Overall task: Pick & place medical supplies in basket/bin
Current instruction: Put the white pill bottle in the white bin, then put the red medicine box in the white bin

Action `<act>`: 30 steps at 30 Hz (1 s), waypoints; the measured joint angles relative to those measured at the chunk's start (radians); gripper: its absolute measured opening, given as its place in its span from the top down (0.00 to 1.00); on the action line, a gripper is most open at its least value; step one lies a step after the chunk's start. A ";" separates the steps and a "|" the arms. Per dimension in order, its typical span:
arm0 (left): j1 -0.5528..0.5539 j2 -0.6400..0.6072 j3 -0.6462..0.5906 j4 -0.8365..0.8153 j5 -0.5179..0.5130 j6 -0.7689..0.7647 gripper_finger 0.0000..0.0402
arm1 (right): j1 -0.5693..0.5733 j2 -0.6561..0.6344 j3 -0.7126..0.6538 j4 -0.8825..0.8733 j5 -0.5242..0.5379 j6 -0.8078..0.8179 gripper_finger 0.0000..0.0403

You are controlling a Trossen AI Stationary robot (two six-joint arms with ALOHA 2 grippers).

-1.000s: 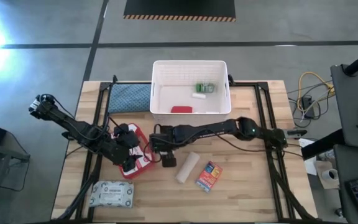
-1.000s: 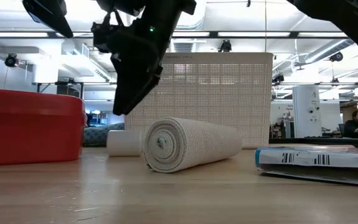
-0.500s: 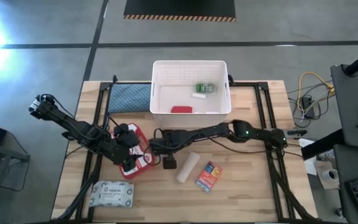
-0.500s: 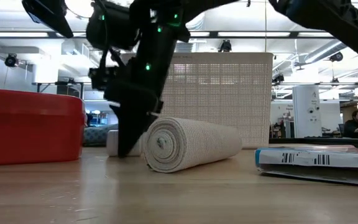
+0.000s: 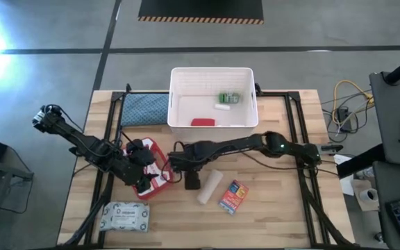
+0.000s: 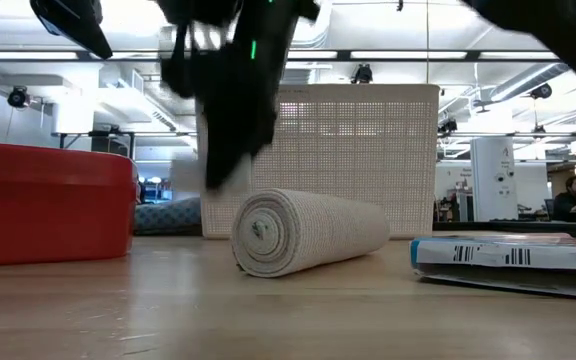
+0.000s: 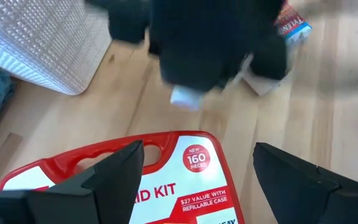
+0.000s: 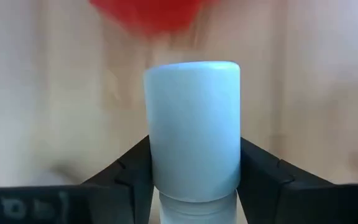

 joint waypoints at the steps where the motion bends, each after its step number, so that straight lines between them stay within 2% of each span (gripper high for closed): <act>1: -0.004 -0.002 0.008 -0.011 0.000 0.000 0.30 | 0.000 -0.029 0.004 -0.004 0.000 0.013 0.60; 5: -0.030 -0.017 0.117 -0.117 -0.047 0.000 0.30 | -0.003 -0.153 0.025 0.000 0.061 0.088 0.60; 10: -0.063 -0.025 0.268 -0.247 -0.229 0.008 0.30 | -0.026 -0.319 0.039 0.050 0.338 0.137 0.54; 13: -0.063 -0.027 0.303 -0.242 -0.289 0.036 0.30 | -0.109 -0.367 0.036 0.031 0.407 0.140 0.53; 16: -0.063 -0.027 0.291 -0.235 -0.289 0.043 0.30 | -0.207 -0.371 0.030 0.008 0.458 0.139 0.53; 19: -0.063 -0.024 0.252 -0.235 -0.286 0.013 0.30 | -0.301 -0.375 0.032 0.002 0.451 0.133 0.51; 23: -0.063 -0.015 0.208 -0.234 -0.240 -0.069 0.30 | -0.398 -0.371 0.032 -0.131 0.318 0.189 0.44; 25: -0.063 -0.006 0.194 -0.227 -0.221 -0.093 0.30 | -0.413 -0.368 0.030 -0.216 0.295 0.194 0.39; 30: -0.063 0.020 0.183 -0.197 -0.216 -0.097 0.30 | -0.415 -0.394 0.030 -0.303 0.296 0.137 0.28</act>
